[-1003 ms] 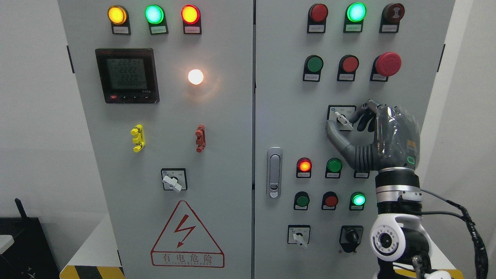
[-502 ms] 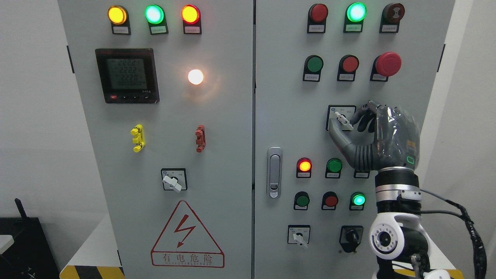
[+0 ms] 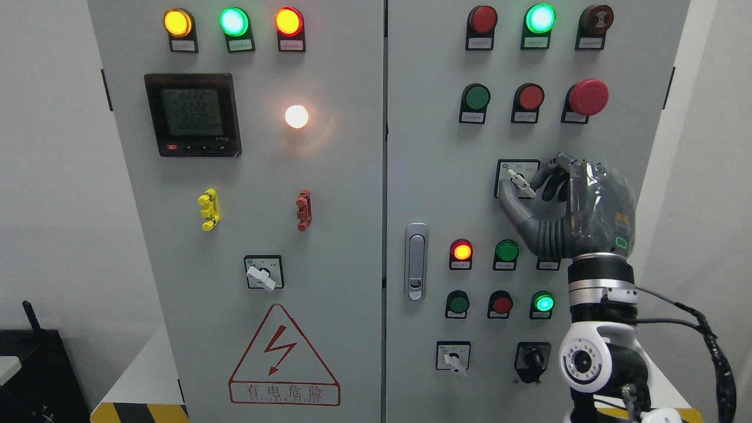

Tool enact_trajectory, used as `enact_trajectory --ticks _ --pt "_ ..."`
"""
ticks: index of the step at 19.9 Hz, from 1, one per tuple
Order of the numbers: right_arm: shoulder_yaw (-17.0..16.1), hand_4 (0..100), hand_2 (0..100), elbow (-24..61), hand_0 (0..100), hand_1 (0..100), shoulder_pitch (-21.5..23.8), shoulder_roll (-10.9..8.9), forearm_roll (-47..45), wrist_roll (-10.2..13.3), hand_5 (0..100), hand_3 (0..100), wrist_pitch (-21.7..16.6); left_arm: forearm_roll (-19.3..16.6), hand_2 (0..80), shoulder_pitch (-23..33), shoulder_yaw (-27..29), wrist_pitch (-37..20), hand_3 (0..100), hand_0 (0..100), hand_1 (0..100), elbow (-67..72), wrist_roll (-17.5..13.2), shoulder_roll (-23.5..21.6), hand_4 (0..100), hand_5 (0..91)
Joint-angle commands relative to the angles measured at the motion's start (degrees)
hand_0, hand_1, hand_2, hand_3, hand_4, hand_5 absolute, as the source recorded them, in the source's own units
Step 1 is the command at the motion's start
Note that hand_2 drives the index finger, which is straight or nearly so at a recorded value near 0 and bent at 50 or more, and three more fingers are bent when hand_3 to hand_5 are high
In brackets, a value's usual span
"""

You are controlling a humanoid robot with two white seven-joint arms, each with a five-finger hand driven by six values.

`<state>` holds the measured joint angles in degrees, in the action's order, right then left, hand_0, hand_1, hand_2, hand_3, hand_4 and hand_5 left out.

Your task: Rotate and turn off gray switch

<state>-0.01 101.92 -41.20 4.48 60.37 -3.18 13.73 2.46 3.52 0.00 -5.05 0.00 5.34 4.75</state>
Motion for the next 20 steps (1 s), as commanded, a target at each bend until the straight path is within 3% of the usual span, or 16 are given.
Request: enact_trajectory --ticks 1,20 --pt "-1.92 86 65 -0.23 26 46 -0.02 0.00 0.01 0.02 100 83 -0.02 0.00 0.0 0.00 -0.09 0.04 0 12 39 0.79 0.02 0.00 0 0.0" --pt "-1.92 86 67 -0.49 32 48 -0.02 0.09 0.36 0.02 100 85 -0.02 0.00 0.0 0.00 -0.09 0.04 0 12 39 0.79 0.02 0.00 0 0.0"
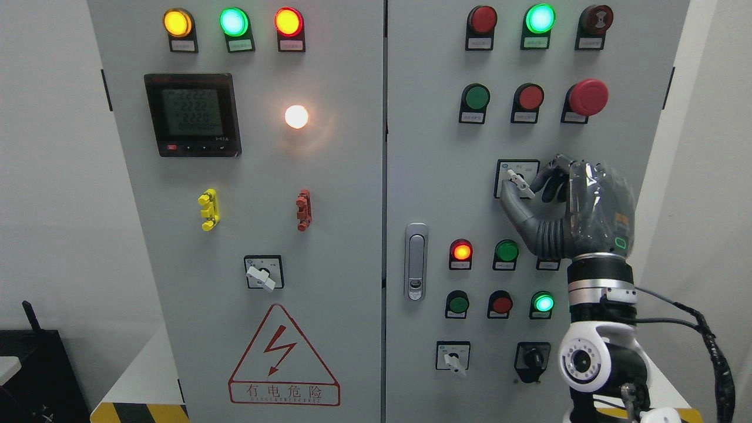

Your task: Rotate and turn off gray switch

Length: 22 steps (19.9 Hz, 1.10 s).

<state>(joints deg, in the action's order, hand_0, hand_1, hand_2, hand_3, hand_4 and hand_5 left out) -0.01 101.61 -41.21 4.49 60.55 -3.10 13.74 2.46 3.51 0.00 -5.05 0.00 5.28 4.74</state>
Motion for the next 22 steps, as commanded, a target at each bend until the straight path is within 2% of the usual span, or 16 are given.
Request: enact_trajectory --ticks 1,22 --pt "-1.93 86 67 -0.19 32 48 -0.01 -0.01 0.18 -0.06 100 85 -0.03 0.00 0.0 0.00 -0.09 0.04 0 12 39 0.79 -0.01 0.00 0 0.0" --pt "-1.75 86 69 -0.71 39 44 -0.36 0.34 0.18 -0.06 100 86 -0.03 0.00 0.0 0.00 -0.09 0.04 0 12 39 0.79 0.08 0.00 0 0.0"
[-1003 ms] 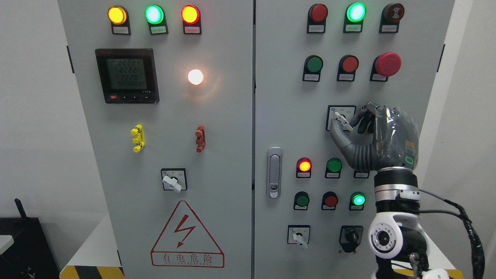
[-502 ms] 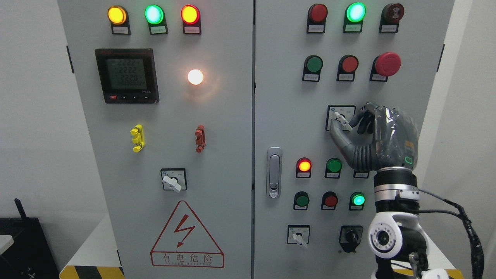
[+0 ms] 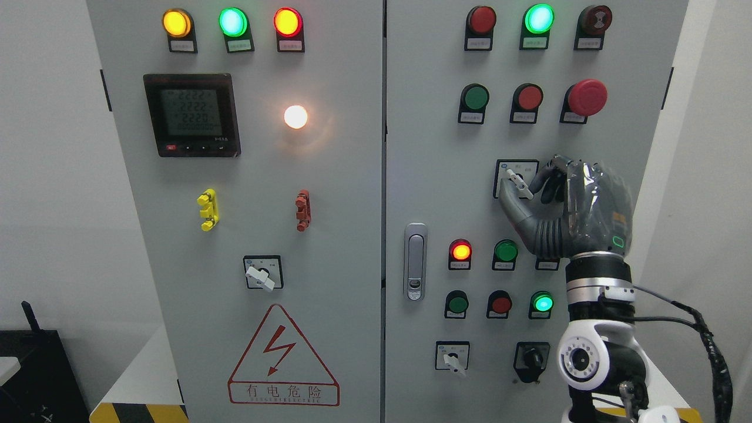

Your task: Rotate and turn off gray switch

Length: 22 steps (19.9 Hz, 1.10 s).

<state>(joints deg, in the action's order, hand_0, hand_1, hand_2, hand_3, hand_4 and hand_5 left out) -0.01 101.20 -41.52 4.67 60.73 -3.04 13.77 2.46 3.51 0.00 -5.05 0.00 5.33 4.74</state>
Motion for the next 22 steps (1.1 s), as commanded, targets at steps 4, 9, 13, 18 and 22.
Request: enact_trajectory --ticks 4,9,13,18,22 --pt "-1.75 86 69 -0.30 44 44 0.03 0.16 -0.09 -0.12 100 87 -0.06 0.00 0.0 0.00 -0.09 0.04 0 12 39 0.79 0.03 0.00 0 0.0" --pt "-1.14 86 70 -0.57 46 43 -0.14 0.25 0.00 -0.12 100 87 0.03 0.00 0.0 0.00 -0.09 0.04 0 12 39 0.79 -0.06 0.00 0 0.0" --pt "-1.05 86 70 -0.57 47 43 -0.14 0.25 -0.09 -0.12 100 87 0.47 0.00 0.0 0.00 -0.09 0.04 0 12 39 0.79 0.03 0.00 0 0.0" --pt "-0.96 86 71 -0.57 48 42 -0.14 0.34 -0.09 -0.12 100 88 0.47 0.00 0.0 0.00 -0.09 0.04 0 12 39 0.79 0.03 0.00 0 0.0" --pt "-0.96 87 71 -0.57 49 40 -0.14 0.34 -0.09 -0.04 100 88 0.55 0.00 0.0 0.00 -0.09 0.04 0 12 39 0.79 -0.05 0.00 0 0.0"
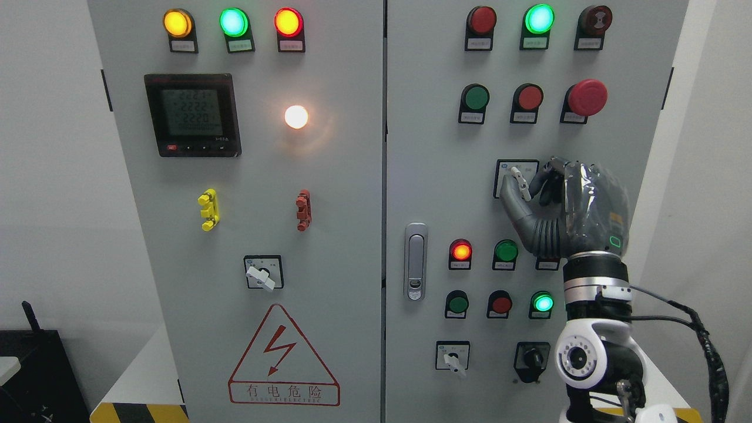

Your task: Rotate and turn off gray switch

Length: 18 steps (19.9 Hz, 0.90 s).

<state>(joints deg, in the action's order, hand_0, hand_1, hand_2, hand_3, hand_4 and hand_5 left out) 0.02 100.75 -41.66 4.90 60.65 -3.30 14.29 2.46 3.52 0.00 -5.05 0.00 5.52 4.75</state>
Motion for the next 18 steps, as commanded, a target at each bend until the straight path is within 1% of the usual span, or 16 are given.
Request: enact_trajectory --ticks 1,8,18 --pt "-0.98 87 71 -0.12 50 40 0.09 0.11 0.00 0.23 100 88 0.04 0.00 0.0 0.00 -0.09 0.04 0 12 39 0.79 -0.16 0.00 0 0.0" --pt "-0.98 87 71 -0.12 54 36 0.09 0.11 -0.09 0.31 100 88 0.04 0.00 0.0 0.00 -0.09 0.04 0 12 39 0.79 -0.25 0.00 0 0.0" --pt "-0.98 87 72 -0.03 56 36 0.26 0.11 0.00 0.40 100 89 -0.05 0.00 0.0 0.00 -0.09 0.04 0 12 39 0.79 -0.25 0.00 0 0.0"
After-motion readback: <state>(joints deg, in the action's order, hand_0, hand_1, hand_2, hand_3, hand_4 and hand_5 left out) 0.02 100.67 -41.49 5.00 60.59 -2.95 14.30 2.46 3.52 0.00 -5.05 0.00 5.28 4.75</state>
